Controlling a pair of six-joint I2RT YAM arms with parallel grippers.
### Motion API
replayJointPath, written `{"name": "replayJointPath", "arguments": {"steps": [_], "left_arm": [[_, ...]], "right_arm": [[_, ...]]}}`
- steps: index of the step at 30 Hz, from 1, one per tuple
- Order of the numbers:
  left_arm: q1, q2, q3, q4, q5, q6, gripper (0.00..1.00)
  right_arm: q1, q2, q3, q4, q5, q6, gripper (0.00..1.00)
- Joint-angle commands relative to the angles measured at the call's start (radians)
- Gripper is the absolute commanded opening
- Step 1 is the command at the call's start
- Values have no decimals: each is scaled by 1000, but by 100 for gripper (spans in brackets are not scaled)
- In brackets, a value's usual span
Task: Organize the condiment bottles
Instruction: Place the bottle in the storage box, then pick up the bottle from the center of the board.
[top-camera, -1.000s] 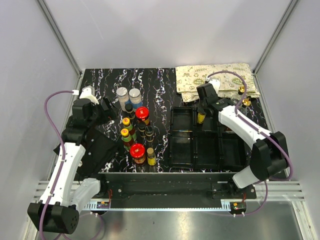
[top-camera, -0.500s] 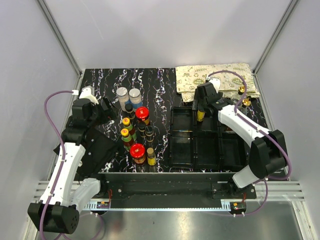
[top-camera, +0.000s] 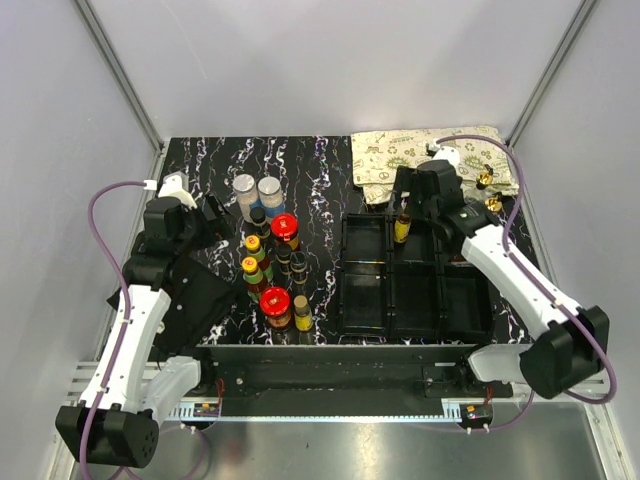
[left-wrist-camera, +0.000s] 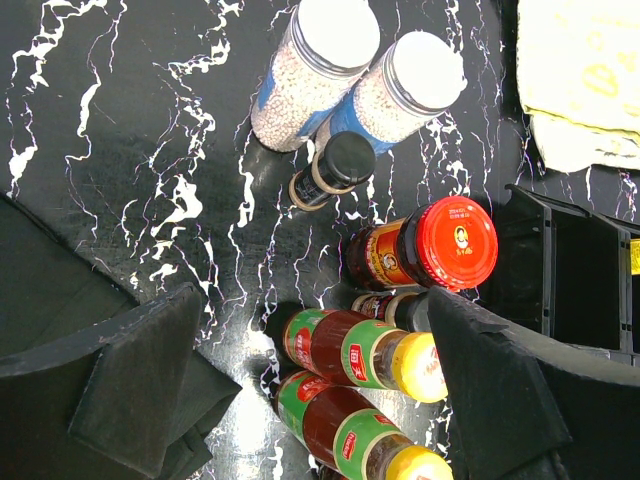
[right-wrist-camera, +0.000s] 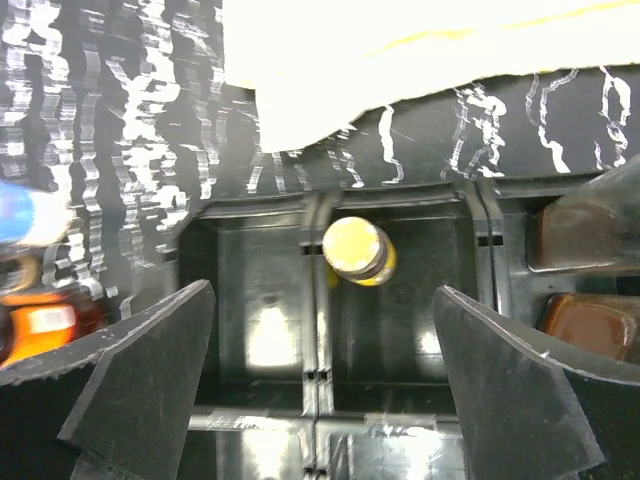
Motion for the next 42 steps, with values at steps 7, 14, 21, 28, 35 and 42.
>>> {"name": "replayJointPath", "arguments": {"steps": [7, 14, 21, 28, 35, 42], "left_arm": [[6, -13, 6, 34, 27, 17, 99], [9, -16, 5, 33, 32, 16, 99], [12, -17, 3, 33, 30, 16, 99], [17, -14, 5, 33, 38, 16, 99], [20, -10, 5, 33, 41, 14, 99], [23, -10, 2, 33, 47, 13, 99]], "right_arm": [[7, -128, 93, -42, -360, -90, 100], [304, -74, 107, -58, -456, -261, 99], [506, 35, 131, -93, -460, -314, 97], [636, 111, 147, -105, -443, -331, 95], [695, 154, 161, -108, -457, -330, 95], [710, 214, 174, -107, -457, -330, 91]]}}
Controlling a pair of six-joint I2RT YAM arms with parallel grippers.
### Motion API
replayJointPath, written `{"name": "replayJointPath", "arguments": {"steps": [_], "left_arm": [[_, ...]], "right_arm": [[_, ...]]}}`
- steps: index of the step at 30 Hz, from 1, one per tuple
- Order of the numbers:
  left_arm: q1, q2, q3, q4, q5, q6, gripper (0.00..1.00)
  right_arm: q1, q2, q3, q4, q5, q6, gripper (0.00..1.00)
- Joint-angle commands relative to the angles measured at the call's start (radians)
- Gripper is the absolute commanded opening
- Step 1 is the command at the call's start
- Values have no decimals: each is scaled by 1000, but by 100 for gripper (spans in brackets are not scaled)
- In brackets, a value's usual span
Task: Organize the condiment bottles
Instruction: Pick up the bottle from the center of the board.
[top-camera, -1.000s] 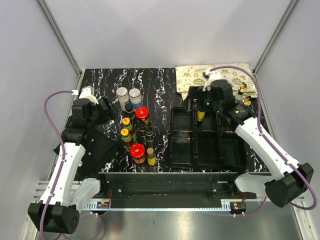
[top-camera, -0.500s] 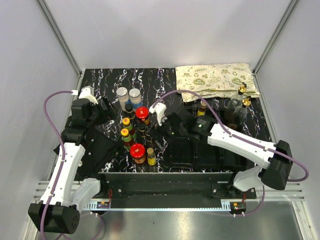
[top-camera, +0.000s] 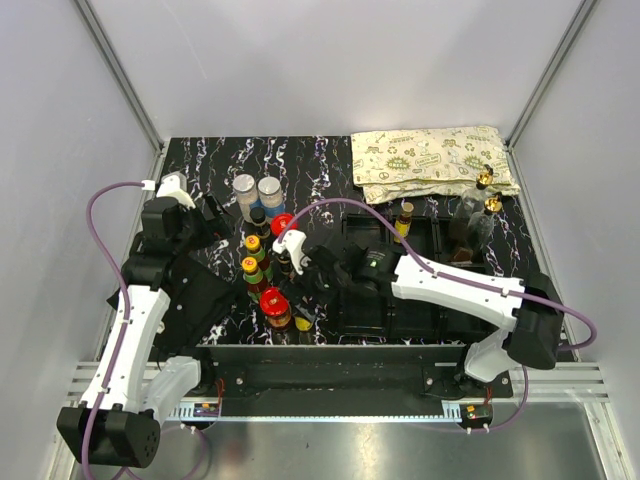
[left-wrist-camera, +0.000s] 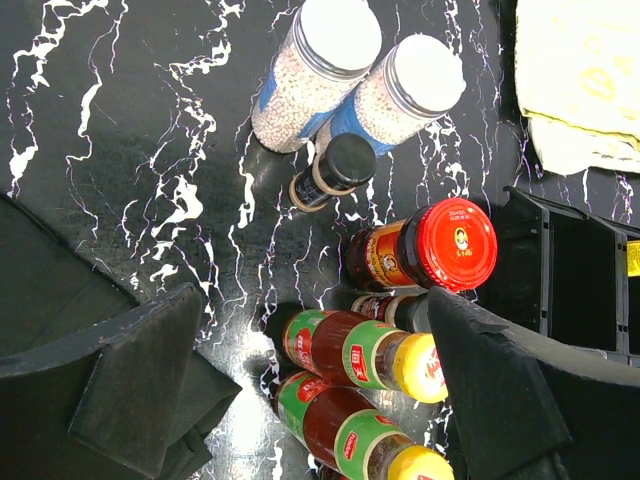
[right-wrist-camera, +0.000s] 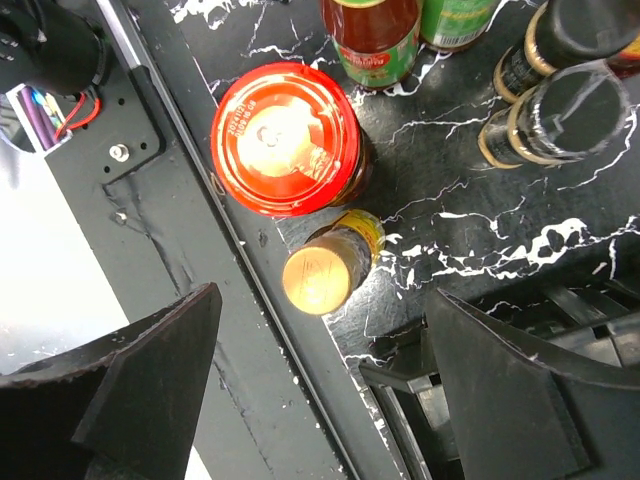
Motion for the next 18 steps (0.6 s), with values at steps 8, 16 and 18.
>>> {"name": "replayJointPath", "arguments": {"steps": [8, 16, 18], "left_arm": [[8, -10, 3, 33, 32, 13, 99], [10, -10, 3, 33, 32, 14, 99], [10, -10, 3, 33, 33, 13, 99]], "right_arm": [[23, 90, 73, 9, -5, -11, 82], [27, 92, 66, 1, 6, -2, 65], [27, 83, 62, -2, 6, 0, 60]]}}
